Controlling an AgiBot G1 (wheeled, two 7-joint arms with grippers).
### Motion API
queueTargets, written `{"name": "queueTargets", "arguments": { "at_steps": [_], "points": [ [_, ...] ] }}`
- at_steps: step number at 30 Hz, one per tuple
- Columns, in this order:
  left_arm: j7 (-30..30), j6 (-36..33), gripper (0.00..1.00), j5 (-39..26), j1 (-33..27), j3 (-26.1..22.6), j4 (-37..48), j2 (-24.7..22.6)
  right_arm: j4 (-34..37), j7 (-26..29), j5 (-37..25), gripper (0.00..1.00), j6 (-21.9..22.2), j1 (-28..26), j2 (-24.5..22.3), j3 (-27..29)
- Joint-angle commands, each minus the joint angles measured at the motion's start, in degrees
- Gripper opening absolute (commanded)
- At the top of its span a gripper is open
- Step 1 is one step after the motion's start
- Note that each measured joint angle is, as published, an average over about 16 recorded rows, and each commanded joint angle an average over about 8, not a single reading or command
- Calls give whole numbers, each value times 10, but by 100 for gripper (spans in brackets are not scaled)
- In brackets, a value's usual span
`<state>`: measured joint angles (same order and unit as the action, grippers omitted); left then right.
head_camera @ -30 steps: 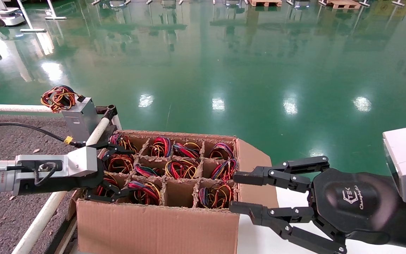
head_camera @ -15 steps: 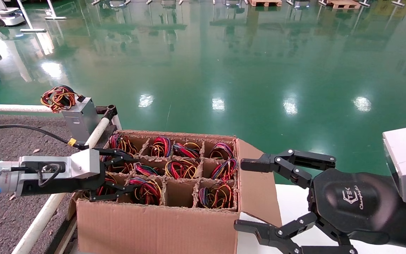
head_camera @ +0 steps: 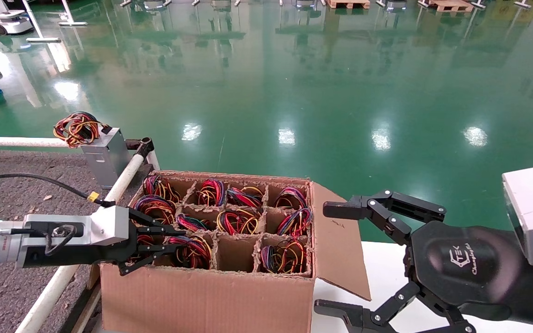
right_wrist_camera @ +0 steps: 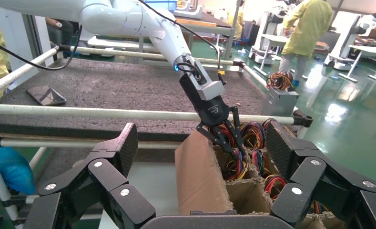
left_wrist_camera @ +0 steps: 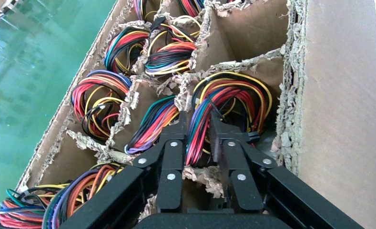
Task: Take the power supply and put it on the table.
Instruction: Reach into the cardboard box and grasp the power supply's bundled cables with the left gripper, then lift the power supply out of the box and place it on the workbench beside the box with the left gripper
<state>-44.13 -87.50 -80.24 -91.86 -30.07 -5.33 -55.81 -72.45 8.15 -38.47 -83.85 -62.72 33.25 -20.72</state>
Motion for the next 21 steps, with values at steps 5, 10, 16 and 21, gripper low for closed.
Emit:
{"name": "queueTargets", "arguments": {
  "at_steps": [5,10,16,21],
  "points": [
    [-3,-9,0,0,-2,0,11,0,0,0,0,100,0,0,0,0],
    [-7,-14,0,5,-3,2,17,1,0,0,0,100,0,0,0,0],
    [-8,-17,0,16,-7,10,24,5,0,0,0,100,0,0,0,0],
    [9,-20,0,33,-20,20,33,10,0,0,0,100,0,0,0,0]
  ]
}}
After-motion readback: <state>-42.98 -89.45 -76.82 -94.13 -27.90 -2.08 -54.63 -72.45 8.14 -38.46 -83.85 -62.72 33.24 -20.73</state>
